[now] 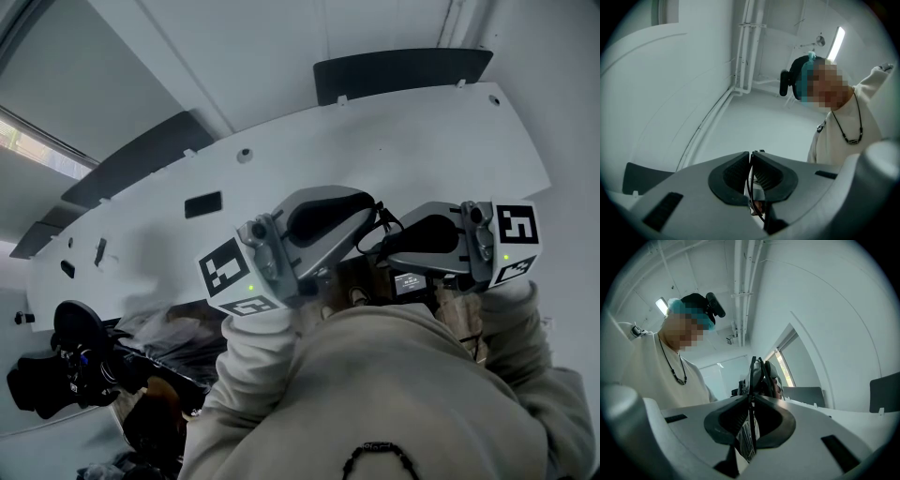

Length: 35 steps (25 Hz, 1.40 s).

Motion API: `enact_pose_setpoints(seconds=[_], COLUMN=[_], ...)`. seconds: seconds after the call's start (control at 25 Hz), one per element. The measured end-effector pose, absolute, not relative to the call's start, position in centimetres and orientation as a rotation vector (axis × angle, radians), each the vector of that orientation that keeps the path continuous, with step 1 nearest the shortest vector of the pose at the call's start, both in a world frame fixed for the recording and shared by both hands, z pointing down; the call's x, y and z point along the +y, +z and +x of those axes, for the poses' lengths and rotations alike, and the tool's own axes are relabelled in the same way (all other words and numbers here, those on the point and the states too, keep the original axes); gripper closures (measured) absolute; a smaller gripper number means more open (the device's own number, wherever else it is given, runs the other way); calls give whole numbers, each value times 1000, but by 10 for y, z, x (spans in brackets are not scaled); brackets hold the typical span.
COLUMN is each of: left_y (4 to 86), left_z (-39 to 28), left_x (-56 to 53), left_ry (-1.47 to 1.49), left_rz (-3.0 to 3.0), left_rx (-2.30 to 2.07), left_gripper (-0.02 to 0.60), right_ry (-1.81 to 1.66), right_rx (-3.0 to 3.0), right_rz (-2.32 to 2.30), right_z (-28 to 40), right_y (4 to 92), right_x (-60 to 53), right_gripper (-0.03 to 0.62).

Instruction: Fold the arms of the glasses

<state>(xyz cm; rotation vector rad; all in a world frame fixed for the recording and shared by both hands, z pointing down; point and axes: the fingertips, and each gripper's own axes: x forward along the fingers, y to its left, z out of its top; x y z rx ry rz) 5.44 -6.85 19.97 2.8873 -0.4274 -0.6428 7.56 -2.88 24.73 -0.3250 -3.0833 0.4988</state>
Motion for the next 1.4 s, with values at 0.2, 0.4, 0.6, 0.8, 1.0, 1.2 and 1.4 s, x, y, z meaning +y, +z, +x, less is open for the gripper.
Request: enact_pose_setpoints(seconds=[0.2,0.4,0.6,0.8,1.0,1.2,1.4], left_y=[199,210,216,230,241,259,273], left_z=[51,43,25,8,-4,-13,-19], left_x=[-69,-81,-96,-101,-105,-101,-96], left_ry=[-661,-628,-600,-593,-533,-482,-434], left_rz=[2900,2882,2855,2807,2785,2745,2720], left_rx=[-490,-649,-783,-881,-972,-1037,-1096], left_gripper=[558,507,449,451,575,575,575], right_ry=[489,488,505,508,521,519,499], right_rx=[-3084,-3082,-3077,-3055,-3039,-3013,-2945], right_rz=[-331,-306,-280,-273,-298,-307,-295], right_z=[74,78,80,80,78,70,61], right_y=[246,253,256,263,267,275,293], right_x=[-29,-35,-54,-63,-70,-75,-84], right_gripper=[539,537,537,537,537,537,537])
